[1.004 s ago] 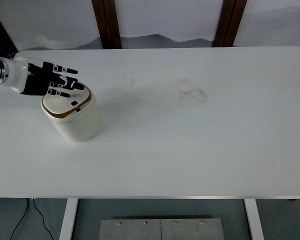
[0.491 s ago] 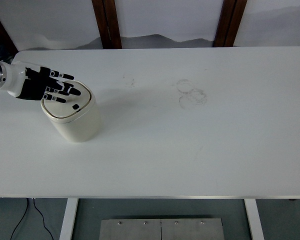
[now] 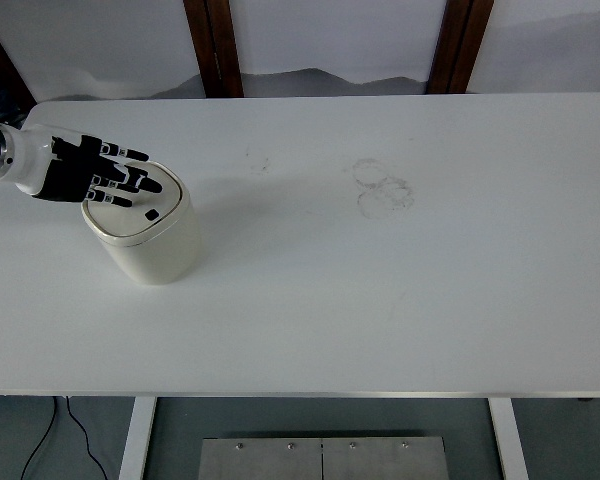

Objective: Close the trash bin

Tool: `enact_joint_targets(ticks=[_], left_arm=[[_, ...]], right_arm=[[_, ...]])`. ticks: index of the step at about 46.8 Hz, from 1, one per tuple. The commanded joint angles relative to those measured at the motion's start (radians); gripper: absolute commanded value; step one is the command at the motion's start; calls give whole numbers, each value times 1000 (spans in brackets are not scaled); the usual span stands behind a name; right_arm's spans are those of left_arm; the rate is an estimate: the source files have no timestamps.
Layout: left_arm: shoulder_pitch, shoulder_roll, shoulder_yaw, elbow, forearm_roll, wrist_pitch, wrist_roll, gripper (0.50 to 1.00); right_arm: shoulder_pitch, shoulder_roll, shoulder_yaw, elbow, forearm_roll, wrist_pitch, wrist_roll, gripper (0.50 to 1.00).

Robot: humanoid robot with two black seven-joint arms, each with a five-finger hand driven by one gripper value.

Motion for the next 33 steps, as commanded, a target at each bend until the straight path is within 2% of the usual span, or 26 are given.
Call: enact_joint_targets(ticks=[1,20,33], left_arm=[[1,0,6,0,0,0,0,1000],[-8,17,12,1,0,-3,0,1000],[-78,23,-3,7,0,-12,-12,1000]], right_arm=[[0,0,0,0,0,0,0,995],[0,0,0,0,0,0,0,995],[-2,0,0,0,0,0,0,995]])
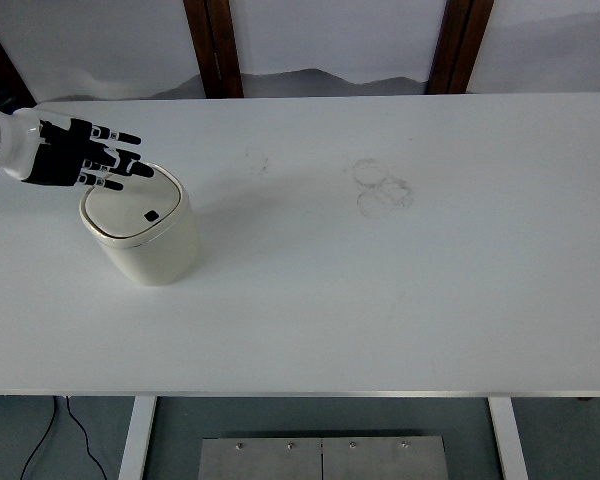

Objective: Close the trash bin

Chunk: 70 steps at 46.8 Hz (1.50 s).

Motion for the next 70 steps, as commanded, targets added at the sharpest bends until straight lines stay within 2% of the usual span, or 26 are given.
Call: enact_joint_targets(ticks=[1,9,16,19,28,35,42,49,52,59,70], left_arm=[[-13,2,-12,3,1,-3,-4,1000],[-16,50,-93,33,10,-25,-18,1000],[8,82,-200,128,11,-109,-51,1000],[43,91,-252,178,13,-149,-82,1000],[235,91,-481,351,13,-230,-163,1000],[421,88,-682,463,13,-258,-216,1000],[598,91,-864,506,11,-262,-229,1000],[750,88,-1024,563,7,-313,-232,1000],[807,85,-1093,587,1,-334,-254,1000],[930,84,-1207,630,-1,-388,-292,1000],[1066,48,-1285,696,-5,-393,-292,1000]], right_arm=[[-2,0,0,0,1,0,0,995],[-2,0,0,0,0,0,0,995],[-2,0,0,0,0,0,0,995],[-2,0,0,0,0,0,0,995],[-3,0,0,0,0,0,0,995],[-3,0,0,2,0,0,0,995],[-5,0,0,0,0,0,0,995],[-5,0,0,0,0,0,0,995],[-5,0,0,0,0,0,0,995],[-5,0,0,0,0,0,0,995],[-5,0,0,0,0,0,0,995]])
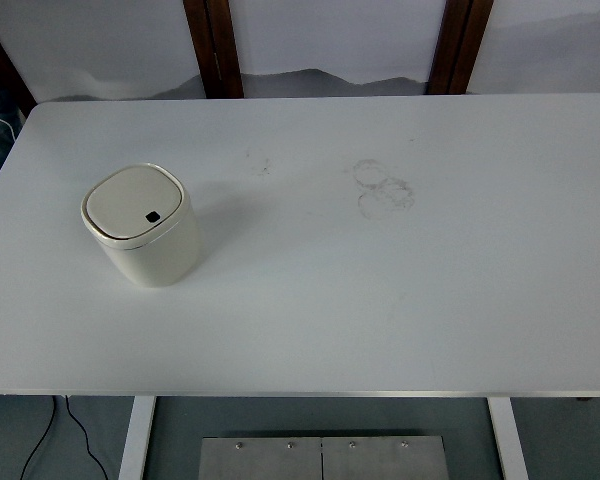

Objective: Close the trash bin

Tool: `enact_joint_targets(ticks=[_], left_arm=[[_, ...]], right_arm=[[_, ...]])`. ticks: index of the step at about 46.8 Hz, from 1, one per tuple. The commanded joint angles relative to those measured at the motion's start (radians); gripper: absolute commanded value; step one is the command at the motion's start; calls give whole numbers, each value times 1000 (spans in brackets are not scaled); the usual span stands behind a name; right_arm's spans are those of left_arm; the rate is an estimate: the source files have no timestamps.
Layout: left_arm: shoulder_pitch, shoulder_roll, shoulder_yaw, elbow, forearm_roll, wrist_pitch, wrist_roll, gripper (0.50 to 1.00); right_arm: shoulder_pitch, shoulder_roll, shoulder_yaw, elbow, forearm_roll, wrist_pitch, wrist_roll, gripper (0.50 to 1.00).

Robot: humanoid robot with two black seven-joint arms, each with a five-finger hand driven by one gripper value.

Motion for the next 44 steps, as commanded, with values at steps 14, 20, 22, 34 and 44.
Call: enact_joint_targets(ticks=[14,20,22,34,44], left_arm=[[154,-79,-40,99,-80,-35,3,1000],[188,-100,-46,128,-87,-38,3,1000],[195,-102,-46,131,-87,-38,3,1000],[220,-111,-60,140,-89,-64,3,1000],[224,-120,-61,145,-89,-63,3,1000]], right_arm=[[-2,0,0,0,0,0,0,995],[-2,0,0,0,0,0,0,995],[-2,0,0,0,0,0,0,995],[-2,0,0,0,0,0,1,995],[-2,0,0,0,0,0,1,995]])
